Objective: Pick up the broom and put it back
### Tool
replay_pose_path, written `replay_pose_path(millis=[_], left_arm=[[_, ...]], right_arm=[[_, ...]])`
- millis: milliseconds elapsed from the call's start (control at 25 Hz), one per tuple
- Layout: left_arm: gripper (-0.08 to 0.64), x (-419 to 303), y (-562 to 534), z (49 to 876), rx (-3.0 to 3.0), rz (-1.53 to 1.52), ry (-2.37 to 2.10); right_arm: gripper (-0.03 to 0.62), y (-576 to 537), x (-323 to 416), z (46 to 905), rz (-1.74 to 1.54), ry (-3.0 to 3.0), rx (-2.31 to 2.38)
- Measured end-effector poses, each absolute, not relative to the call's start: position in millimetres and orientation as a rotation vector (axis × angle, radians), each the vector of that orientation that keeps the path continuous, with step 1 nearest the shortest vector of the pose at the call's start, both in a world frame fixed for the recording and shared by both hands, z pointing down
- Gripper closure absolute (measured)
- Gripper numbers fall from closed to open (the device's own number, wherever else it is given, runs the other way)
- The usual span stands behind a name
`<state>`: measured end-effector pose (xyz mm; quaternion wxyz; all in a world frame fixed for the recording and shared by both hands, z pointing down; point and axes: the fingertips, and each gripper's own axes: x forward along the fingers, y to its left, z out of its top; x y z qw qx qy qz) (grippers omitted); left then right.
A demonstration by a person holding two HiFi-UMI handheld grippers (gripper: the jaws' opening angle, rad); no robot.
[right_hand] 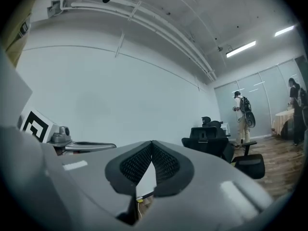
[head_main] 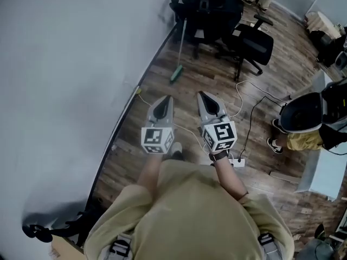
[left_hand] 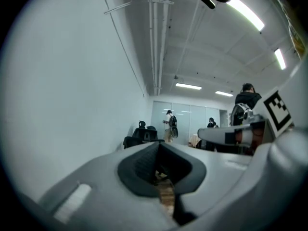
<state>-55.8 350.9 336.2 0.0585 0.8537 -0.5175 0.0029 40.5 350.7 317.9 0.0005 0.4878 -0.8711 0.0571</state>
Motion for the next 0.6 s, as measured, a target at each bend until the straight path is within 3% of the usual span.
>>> replay_pose_path(millis=[200, 600], left_arm=[[0.563, -75.7, 259.8, 352.2, 2.574, 0.013, -1.535], [0.561, -38.6, 114.8, 415.1, 2.471, -0.024, -1.459]], right_arm=[[0.588, 268.1, 13.6, 344.9, 0.215, -2.678, 1.513], [0.588, 95.2, 47.6, 407.9, 0.372, -2.667, 1.509]])
